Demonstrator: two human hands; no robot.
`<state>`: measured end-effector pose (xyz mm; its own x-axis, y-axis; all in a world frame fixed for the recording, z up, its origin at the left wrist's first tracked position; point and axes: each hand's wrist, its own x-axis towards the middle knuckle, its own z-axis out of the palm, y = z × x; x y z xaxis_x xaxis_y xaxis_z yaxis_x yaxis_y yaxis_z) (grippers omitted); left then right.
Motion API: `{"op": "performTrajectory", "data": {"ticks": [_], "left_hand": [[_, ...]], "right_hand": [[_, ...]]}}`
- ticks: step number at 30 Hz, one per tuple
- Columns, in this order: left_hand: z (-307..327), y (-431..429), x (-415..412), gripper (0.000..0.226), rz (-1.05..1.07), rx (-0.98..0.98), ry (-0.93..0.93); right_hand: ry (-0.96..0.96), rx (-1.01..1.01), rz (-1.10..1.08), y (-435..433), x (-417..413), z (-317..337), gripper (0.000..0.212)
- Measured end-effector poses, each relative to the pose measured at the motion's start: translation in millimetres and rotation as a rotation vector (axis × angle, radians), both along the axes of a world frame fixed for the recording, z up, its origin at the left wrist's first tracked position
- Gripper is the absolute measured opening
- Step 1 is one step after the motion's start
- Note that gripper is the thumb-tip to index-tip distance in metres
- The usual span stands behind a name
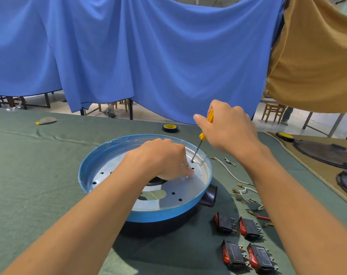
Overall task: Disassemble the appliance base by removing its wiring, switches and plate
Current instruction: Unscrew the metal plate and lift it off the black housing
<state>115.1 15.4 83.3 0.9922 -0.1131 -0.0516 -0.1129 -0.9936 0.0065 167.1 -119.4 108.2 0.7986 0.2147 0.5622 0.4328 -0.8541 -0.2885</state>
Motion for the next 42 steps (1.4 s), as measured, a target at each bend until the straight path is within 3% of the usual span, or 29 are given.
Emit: {"op": "performTrajectory", "data": {"ticks": [3,9,12,20,23,30,34,42], "left_hand": [[-0.6,0.2,-0.8,0.046,-0.001,0.001,0.005],[0.5,-0.4,-1.2,0.046,0.005,0.011,-0.012],[0.4,0.1,-1.5,0.045,0.002,0.016,-0.01],[-1.0,0.6,0.4,0.045,-0.004,0.016,-0.021],[-0.6,0.6,0.5,0.046,-0.003,0.021,-0.03],[-1.7,1.2,1.5,0.047,-0.003,0.023,-0.021],[-1.4,1.2,2.0,0.047,-0.013,0.022,-0.02],[-3.4,1.9,4.5,0.048,-0.005,0.02,-0.013]], "right_hand": [[0.067,0.028,0.055,-1.4,2.0,1.4,0.019],[0.049,0.007,0.019,0.7,-3.1,2.3,0.031],[0.078,0.013,0.067,-0.4,-1.2,3.2,0.019],[0.03,0.01,-0.002,0.0,-1.8,1.9,0.031],[0.064,0.031,0.04,-0.6,-0.9,3.8,0.018],[0.014,0.008,-0.034,-0.1,-1.9,0.8,0.038],[0.041,0.032,0.024,-1.8,-0.4,4.1,0.019],[-0.026,0.078,0.08,0.9,0.9,-3.9,0.032]]}}
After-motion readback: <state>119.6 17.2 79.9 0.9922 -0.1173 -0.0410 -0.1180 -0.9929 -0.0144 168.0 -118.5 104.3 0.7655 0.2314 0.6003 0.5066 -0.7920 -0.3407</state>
